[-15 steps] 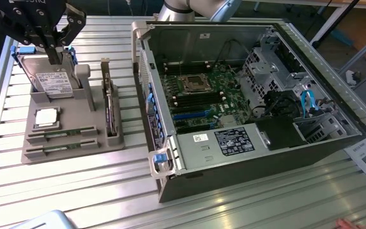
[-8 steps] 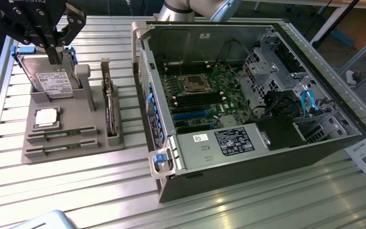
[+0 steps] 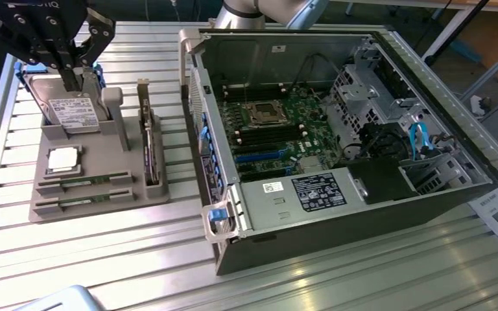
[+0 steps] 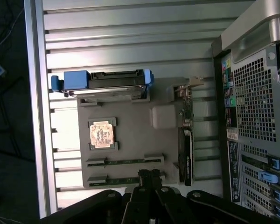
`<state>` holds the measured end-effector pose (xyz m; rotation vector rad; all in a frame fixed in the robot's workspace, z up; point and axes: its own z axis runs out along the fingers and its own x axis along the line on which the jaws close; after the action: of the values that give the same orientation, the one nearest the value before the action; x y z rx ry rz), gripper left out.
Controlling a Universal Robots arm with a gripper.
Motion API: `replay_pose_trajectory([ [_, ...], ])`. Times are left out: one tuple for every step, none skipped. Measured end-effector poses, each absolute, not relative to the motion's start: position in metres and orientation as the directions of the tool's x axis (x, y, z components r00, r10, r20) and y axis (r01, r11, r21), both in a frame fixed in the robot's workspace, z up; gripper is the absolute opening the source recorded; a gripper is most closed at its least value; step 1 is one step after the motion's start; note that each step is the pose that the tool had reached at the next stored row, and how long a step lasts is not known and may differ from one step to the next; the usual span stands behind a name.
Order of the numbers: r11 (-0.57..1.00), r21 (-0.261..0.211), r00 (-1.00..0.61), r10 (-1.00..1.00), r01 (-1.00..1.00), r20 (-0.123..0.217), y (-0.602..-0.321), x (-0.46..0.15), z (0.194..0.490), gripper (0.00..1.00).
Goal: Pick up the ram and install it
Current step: 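Reach for the ram, then pick up the ram and move it above insertion slot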
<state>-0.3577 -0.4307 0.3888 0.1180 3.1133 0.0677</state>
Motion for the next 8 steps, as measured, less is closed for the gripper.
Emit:
replay_pose_trajectory([
  [0.996, 0.044, -0.997, 0.076, 0.075, -0.024, -0.4332, -0.3583, 0.3888, 0.1],
  [0.996, 0.044, -0.997, 0.076, 0.075, -0.024, -0.4358, -0.3589, 0.3888, 0.1],
  [0.996, 0.044, -0.997, 0.076, 0.075, -0.024, -0.437, -0.3591, 0.3888, 0.1],
  [0.996, 0.044, -0.997, 0.076, 0.075, -0.024, -0.437, -0.3591, 0.3889, 0.1],
  [0.996, 0.044, -0.997, 0.076, 0.075, -0.024, -0.4371, -0.3591, 0.3889, 0.1],
  [0.996, 0.044, -0.997, 0.076, 0.075, -0.024, -0.4372, -0.3591, 0.3888, 0.1],
  [0.996, 0.044, -0.997, 0.076, 0.075, -0.024, -0.4373, -0.3591, 0.3888, 0.1],
  [0.996, 0.044, -0.997, 0.076, 0.075, -0.024, -0.438, -0.3591, 0.3888, 0.1],
])
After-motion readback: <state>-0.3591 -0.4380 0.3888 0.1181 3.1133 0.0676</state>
